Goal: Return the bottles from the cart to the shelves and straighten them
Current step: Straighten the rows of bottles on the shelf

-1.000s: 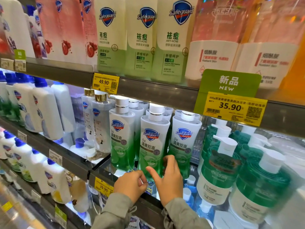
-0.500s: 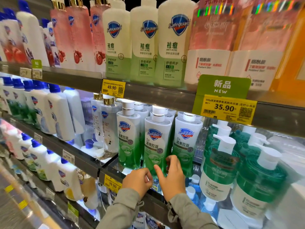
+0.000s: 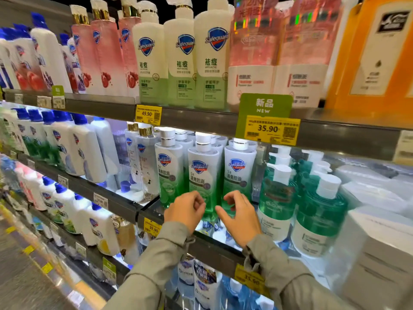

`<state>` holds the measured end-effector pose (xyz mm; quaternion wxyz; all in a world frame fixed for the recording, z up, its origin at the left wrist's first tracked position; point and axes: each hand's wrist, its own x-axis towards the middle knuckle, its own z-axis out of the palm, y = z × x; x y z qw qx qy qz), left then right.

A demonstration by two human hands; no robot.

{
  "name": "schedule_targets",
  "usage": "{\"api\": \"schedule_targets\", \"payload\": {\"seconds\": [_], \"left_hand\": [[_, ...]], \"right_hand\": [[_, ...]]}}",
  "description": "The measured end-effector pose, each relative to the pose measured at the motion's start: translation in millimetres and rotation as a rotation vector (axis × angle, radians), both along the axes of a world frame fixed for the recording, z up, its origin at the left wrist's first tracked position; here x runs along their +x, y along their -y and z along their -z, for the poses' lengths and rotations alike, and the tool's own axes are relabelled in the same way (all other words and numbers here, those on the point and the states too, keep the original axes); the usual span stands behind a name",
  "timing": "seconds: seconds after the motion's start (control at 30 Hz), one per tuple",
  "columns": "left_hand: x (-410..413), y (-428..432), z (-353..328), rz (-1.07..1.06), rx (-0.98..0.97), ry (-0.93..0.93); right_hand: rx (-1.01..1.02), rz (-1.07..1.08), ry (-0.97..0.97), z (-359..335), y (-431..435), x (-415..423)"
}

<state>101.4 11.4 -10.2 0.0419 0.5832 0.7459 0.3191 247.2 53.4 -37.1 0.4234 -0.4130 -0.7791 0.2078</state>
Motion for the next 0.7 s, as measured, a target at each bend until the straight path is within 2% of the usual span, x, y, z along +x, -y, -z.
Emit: {"api": "schedule_targets", "payload": {"seconds": [0.33, 0.53, 0.7], "left_hand": [[35, 48, -23, -0.066, 0.02, 0.019], [50, 88, -37, -0.175, -0.006, -0.036], [54, 116, -51, -0.156, -0.01, -0.043]], "right_hand": [[0.015, -0.101, -0.019, -14, 42, 39], [-0.003, -0.167, 0.023, -21, 66, 46], [-0.017, -0.199, 0.049, -38, 84, 50]]}}
